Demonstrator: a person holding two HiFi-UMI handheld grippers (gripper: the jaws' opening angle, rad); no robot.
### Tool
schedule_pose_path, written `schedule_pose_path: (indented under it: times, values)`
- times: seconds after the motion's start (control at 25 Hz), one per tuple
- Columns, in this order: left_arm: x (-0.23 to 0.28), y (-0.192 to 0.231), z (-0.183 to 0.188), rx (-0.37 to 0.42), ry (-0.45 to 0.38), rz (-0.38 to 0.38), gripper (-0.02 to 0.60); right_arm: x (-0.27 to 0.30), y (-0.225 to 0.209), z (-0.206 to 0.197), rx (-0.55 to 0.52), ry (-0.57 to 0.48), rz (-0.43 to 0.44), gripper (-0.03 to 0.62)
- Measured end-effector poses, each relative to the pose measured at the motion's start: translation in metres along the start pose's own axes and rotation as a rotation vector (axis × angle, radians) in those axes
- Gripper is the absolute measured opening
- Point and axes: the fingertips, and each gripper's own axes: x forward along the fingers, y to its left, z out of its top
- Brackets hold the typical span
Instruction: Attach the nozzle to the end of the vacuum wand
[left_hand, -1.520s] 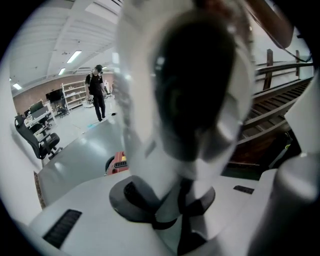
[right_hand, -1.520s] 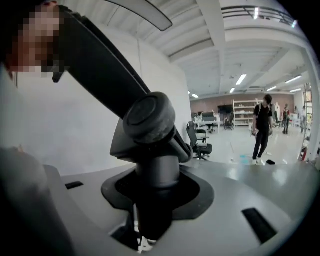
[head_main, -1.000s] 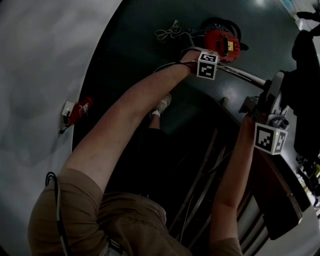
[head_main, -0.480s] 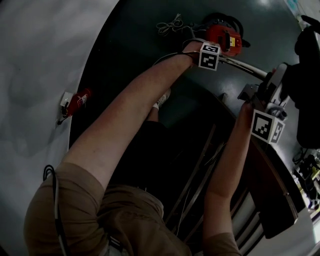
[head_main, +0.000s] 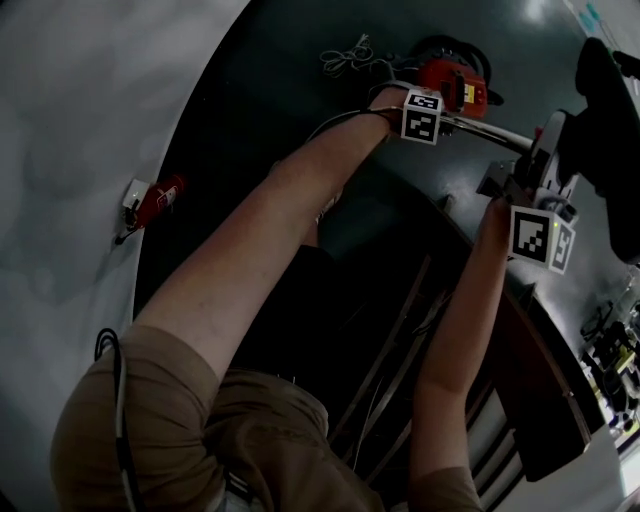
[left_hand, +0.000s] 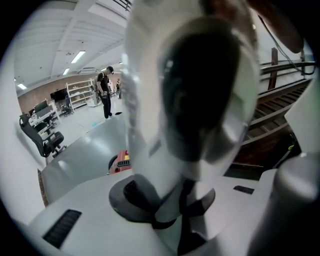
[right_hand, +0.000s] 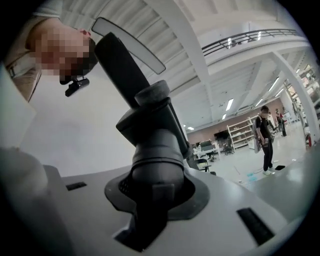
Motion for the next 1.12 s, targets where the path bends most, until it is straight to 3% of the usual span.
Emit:
schedule_pose_path:
  times: [0.2,0.28,0.48,0.56,0.72,0.88,1.12]
  values:
    - [-0.005,0.005,-0.006,-0.081,-0.004,0.009,0.103,0.009,0.001,-0.009,0.02,0.037,0.014,0.098]
    - [-0.012,0.006,-0.009,-0.129,-0.016,0.011,0.138,0.014,0.008,-0.009,0.019,0.048,0.039,0.098]
    - [-0.062,0.013,-0.023,-0.19,-0.096,0.084,0.186,0.037,0.027,-0.019,0.019,0.06,0.084,0.101]
    - [-0.085,0.016,-0.036,-0.278,-0.128,0.121,0.19,0.05,0.045,-0.026,0.021,0.07,0.126,0.1]
    - [-0.138,0.031,-0.056,-0.497,-0.24,0.228,0.19,0.078,0.098,-0.047,-0.006,0.115,0.232,0.094]
    - [-0.186,0.028,-0.092,-0.566,-0.276,0.305,0.192,0.108,0.165,-0.081,-0.047,0.166,0.332,0.094]
    - [-0.261,0.018,-0.184,-0.739,-0.262,0.388,0.192,0.159,0.294,-0.153,-0.137,0.279,0.502,0.094]
